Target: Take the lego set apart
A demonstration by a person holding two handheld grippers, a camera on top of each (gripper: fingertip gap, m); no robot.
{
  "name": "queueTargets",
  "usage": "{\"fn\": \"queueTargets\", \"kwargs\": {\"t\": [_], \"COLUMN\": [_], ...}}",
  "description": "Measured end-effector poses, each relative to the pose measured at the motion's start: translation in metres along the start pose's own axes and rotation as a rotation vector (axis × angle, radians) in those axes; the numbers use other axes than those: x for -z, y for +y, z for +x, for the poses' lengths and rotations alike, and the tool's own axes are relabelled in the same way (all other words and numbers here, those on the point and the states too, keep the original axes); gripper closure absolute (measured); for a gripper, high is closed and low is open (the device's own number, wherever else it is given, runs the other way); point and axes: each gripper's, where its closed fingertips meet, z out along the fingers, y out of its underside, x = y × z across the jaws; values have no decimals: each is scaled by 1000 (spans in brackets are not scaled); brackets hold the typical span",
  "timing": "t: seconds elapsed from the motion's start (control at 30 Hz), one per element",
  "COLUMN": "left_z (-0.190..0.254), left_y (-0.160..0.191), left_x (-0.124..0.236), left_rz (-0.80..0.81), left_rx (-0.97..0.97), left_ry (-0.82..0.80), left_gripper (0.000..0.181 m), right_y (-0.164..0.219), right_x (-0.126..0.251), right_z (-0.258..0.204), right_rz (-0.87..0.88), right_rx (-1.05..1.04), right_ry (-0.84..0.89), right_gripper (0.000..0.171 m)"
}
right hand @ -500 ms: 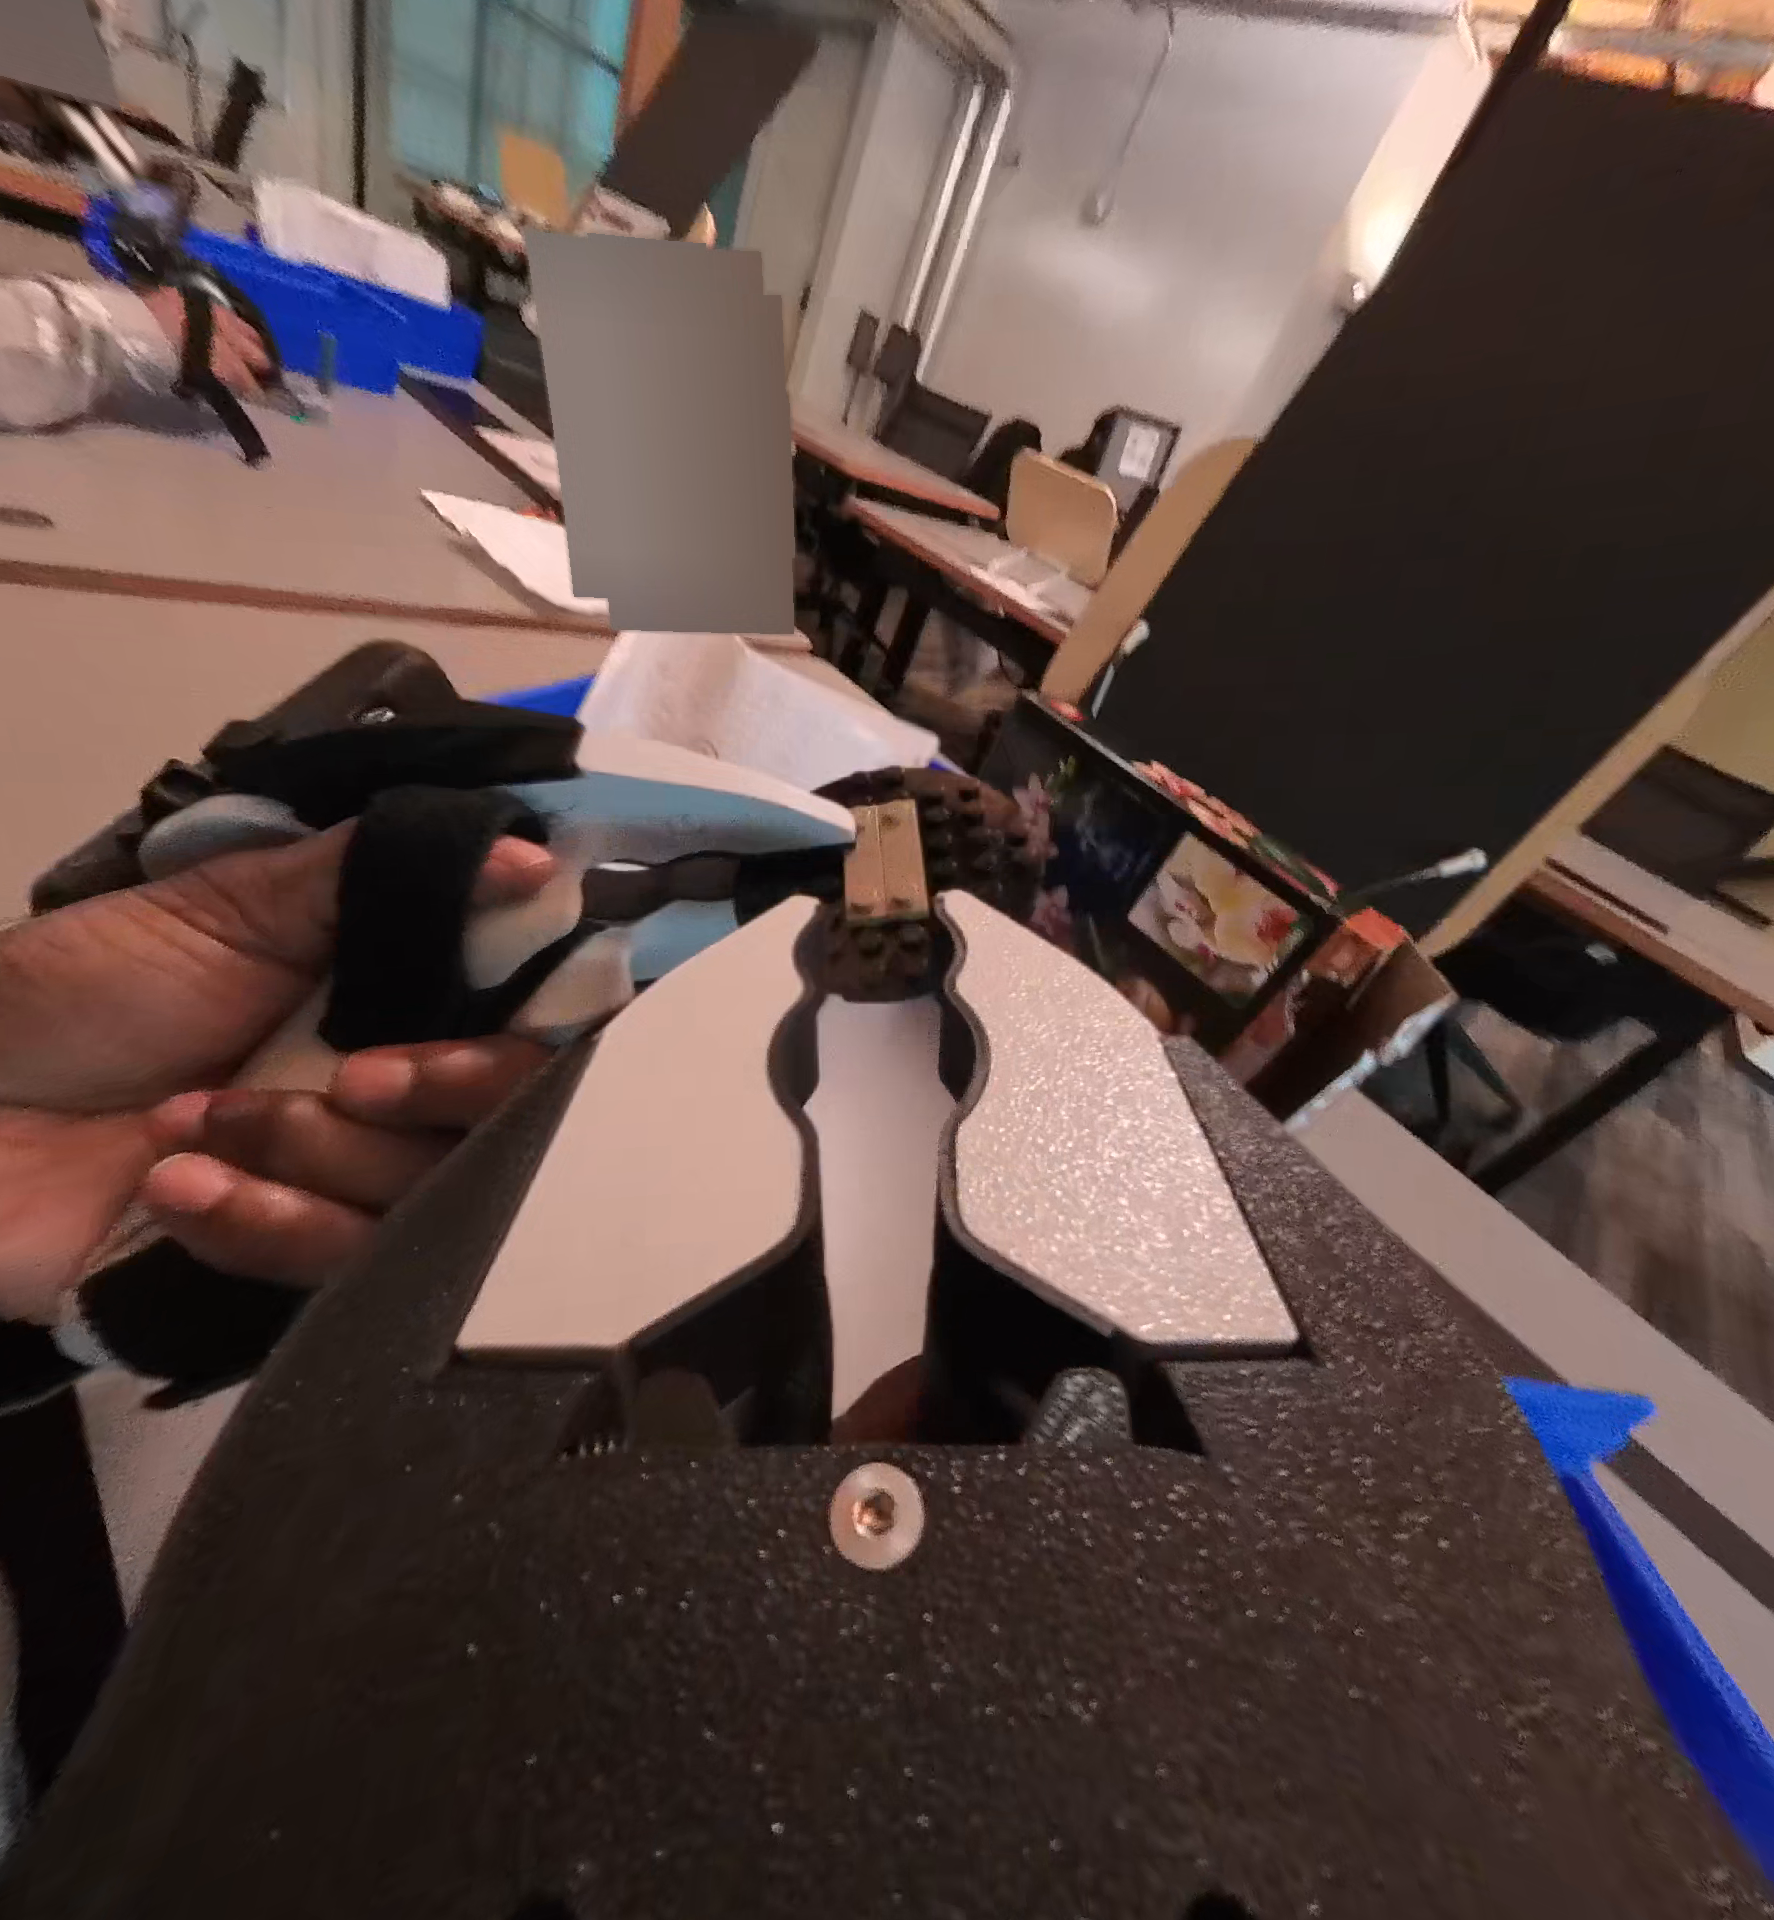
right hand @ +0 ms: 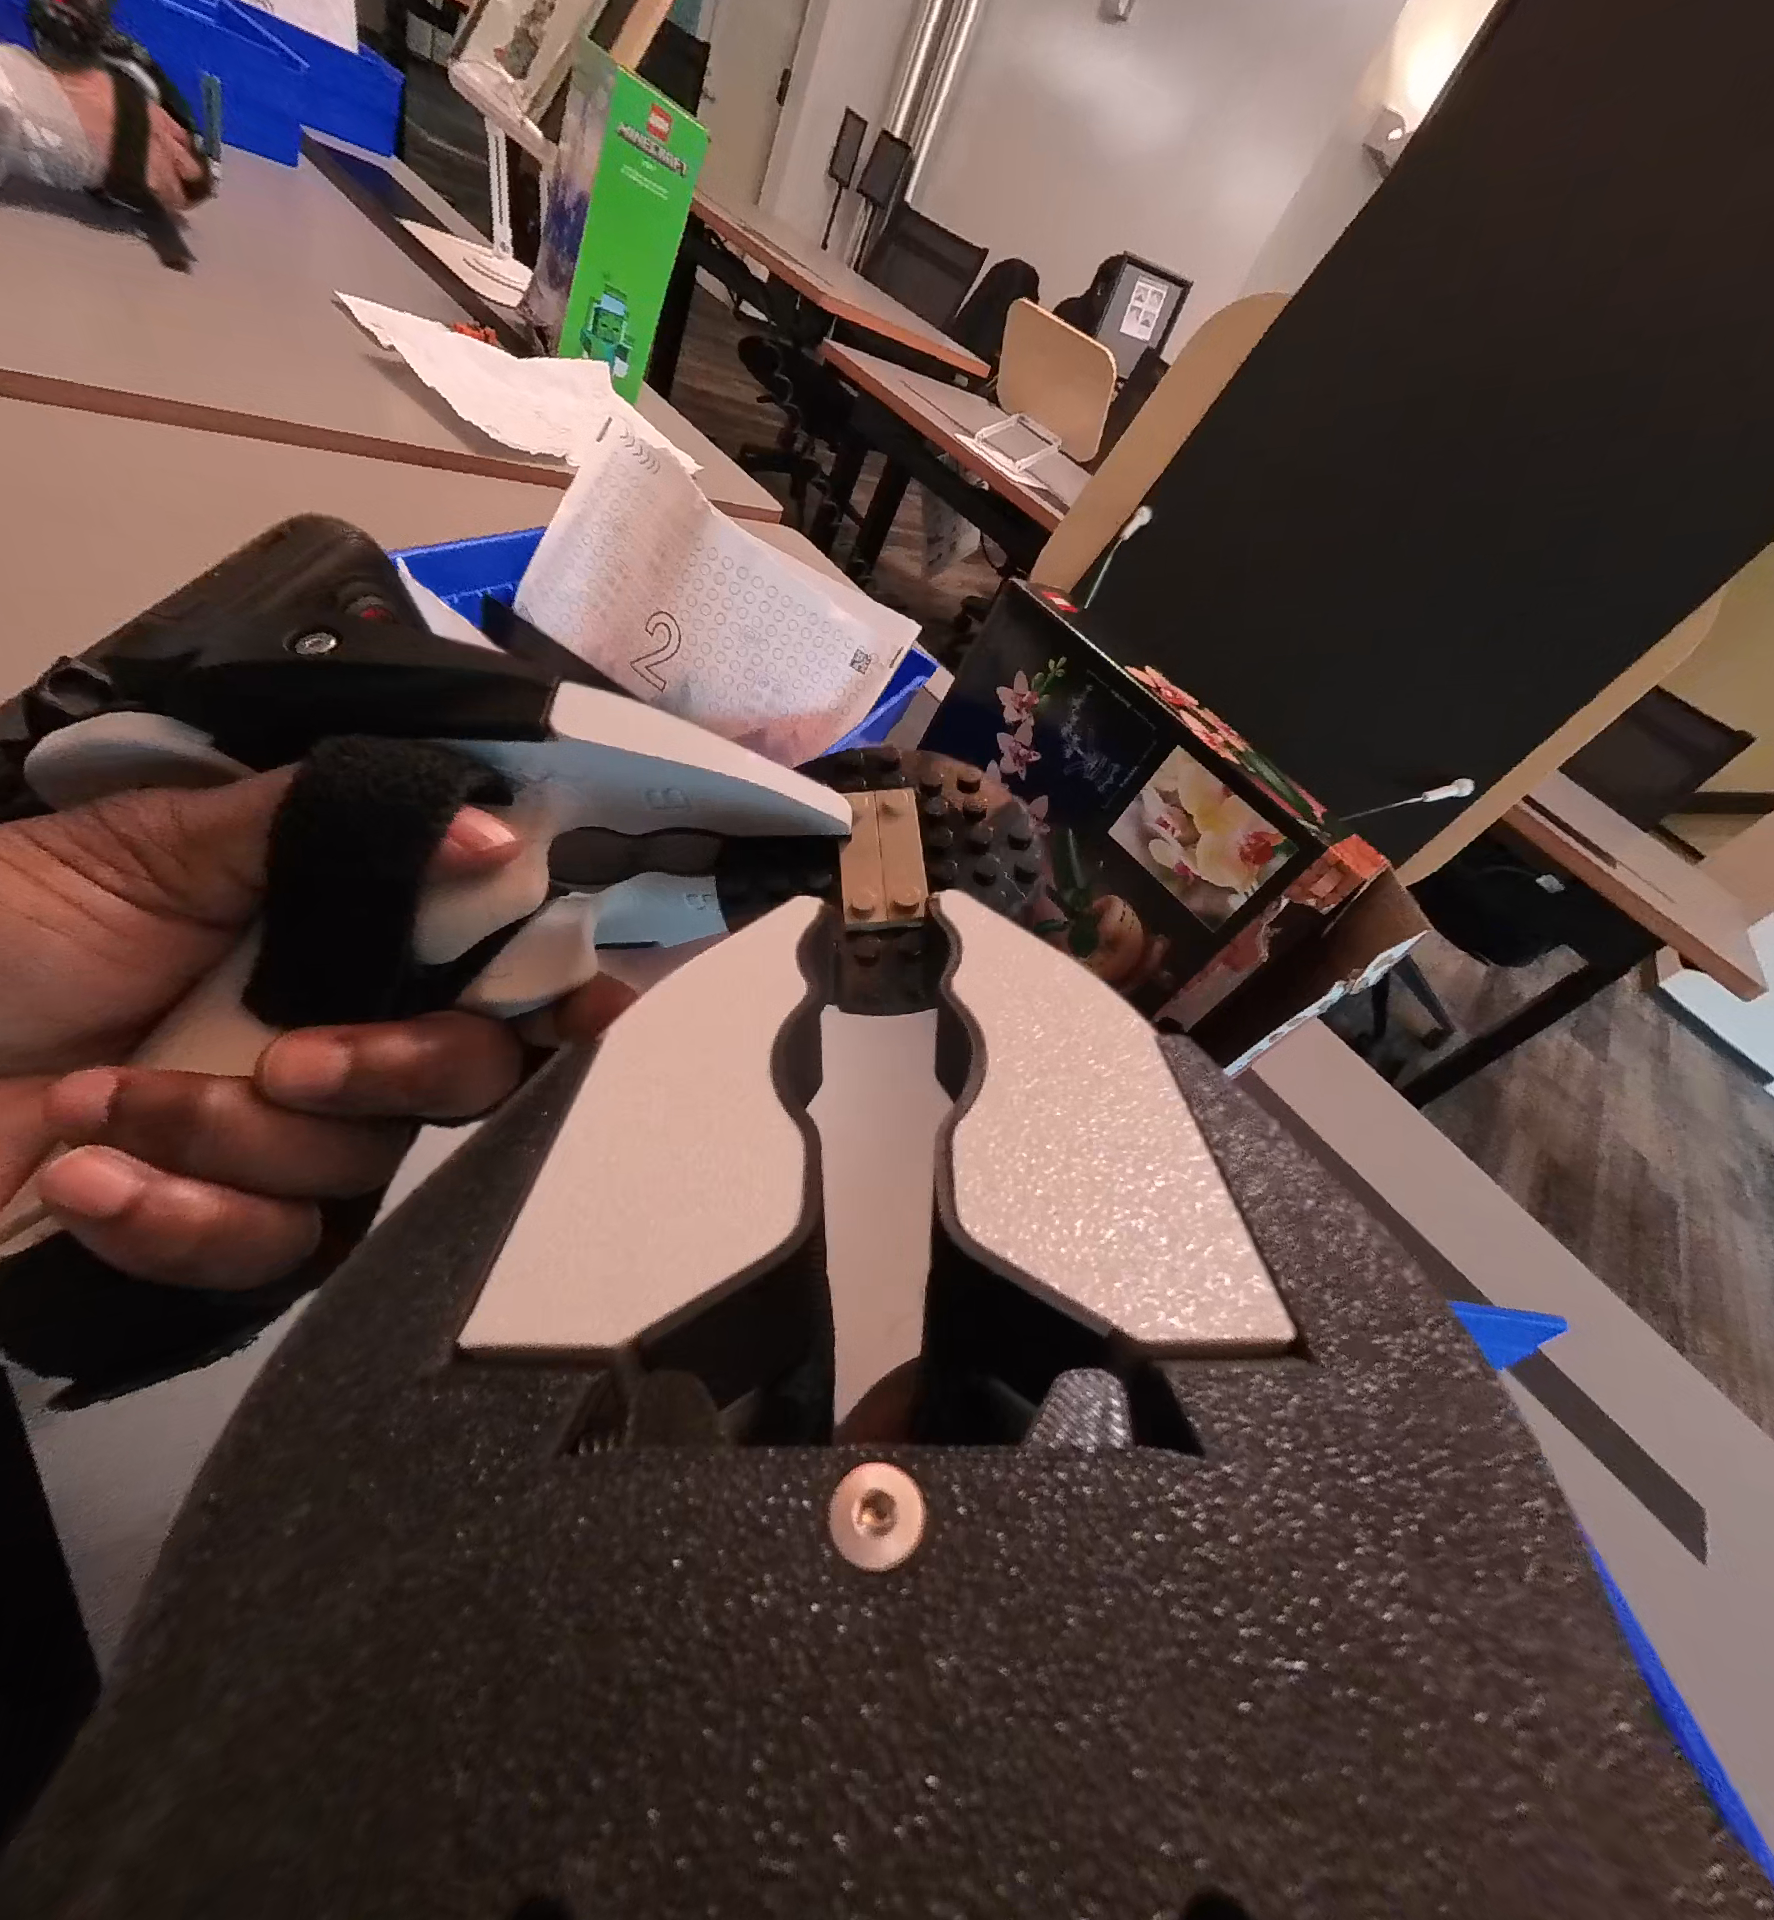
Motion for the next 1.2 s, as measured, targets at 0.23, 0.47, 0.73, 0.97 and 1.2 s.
{"fn": "queueTargets", "kwargs": {"t": [0.23,0.47,0.73,0.97,1.2], "left_z": [9,14,17,27,47], "left_y": [1,4,5,8,16], "left_x": [0,0,0,0,2], "left_rz": [-7,-16,-14,-23,-52], "left_rx": [-65,-87,-106,-149,-175], "left_ry": [21,34,41,68,154], "left_gripper": [176,176,176,176,176], "right_y": [-10,-12,-13,-19,-35], "right_x": [3,4,5,13,28], "right_z": [0,0,0,-1,-5], "right_rz": [68,75,87,107,153], "right_rx": [49,52,29,97,207], "right_ry": [16,15,-3,8,44], "right_gripper": [153,153,155,155,155]}}
